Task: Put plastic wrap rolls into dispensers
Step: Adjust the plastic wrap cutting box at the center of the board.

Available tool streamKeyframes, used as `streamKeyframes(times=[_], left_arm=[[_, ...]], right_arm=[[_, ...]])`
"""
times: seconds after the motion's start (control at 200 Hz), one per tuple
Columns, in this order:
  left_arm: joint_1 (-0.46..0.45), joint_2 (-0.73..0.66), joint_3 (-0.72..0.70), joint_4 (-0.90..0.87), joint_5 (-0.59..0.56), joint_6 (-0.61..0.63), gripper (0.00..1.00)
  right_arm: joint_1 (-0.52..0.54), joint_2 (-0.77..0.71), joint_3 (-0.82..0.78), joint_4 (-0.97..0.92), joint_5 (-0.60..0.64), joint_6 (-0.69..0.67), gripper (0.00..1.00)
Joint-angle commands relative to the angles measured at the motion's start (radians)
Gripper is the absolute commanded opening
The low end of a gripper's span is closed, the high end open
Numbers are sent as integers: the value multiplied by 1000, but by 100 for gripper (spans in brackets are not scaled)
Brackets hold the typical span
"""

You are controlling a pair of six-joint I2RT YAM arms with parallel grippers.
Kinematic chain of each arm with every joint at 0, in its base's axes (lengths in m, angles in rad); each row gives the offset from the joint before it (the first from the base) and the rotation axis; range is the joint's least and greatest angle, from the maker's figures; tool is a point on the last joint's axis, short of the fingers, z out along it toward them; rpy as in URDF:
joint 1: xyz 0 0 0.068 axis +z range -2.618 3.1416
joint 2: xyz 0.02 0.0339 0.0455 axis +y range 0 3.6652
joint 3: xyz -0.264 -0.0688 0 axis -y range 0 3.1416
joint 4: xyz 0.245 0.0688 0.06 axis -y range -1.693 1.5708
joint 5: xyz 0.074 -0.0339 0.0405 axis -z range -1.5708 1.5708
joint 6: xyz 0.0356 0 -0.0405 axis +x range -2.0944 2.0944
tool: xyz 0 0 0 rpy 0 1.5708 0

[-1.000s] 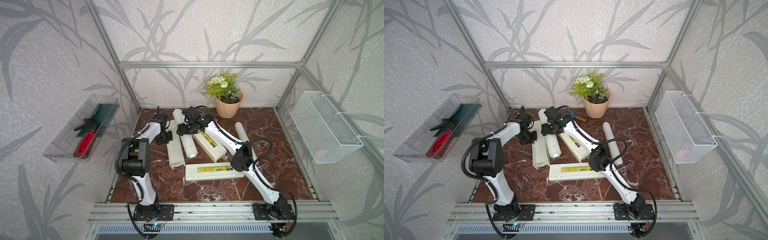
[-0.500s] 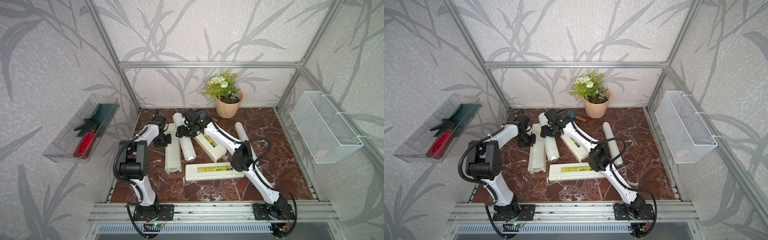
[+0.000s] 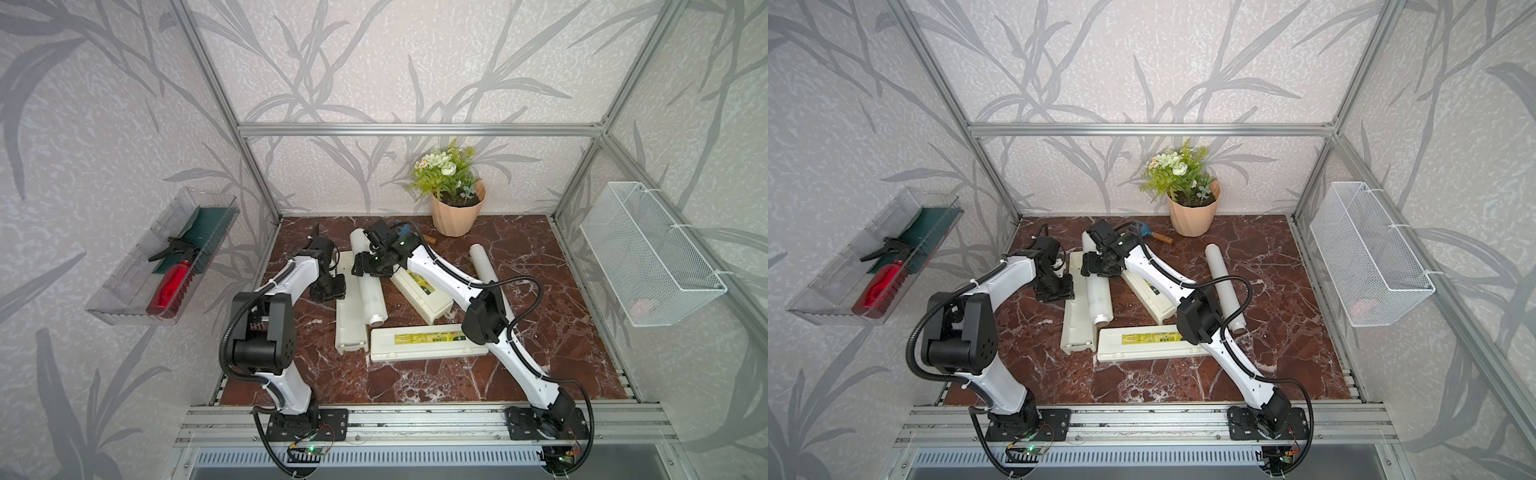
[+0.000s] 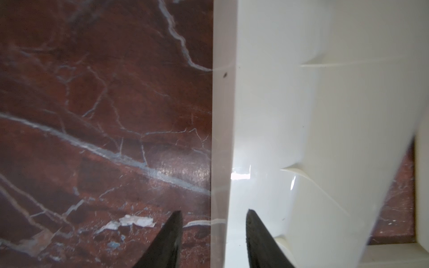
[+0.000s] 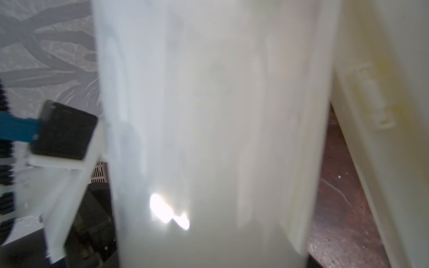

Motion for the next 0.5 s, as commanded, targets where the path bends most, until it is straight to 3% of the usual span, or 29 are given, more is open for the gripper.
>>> streamKeyframes(times=[0.0,0.175,0.495], left_arm=[[3,-93,40,-40,-67,-18,50],[23,-177,84,-61,-152,-27,52],[71,-214,57,-32,-95,-37,52]], right_arm=[[32,-133,33,71,6,39,26],[60,-105,77,62,36,62,26],[104,-61,74,154,87,113,25]])
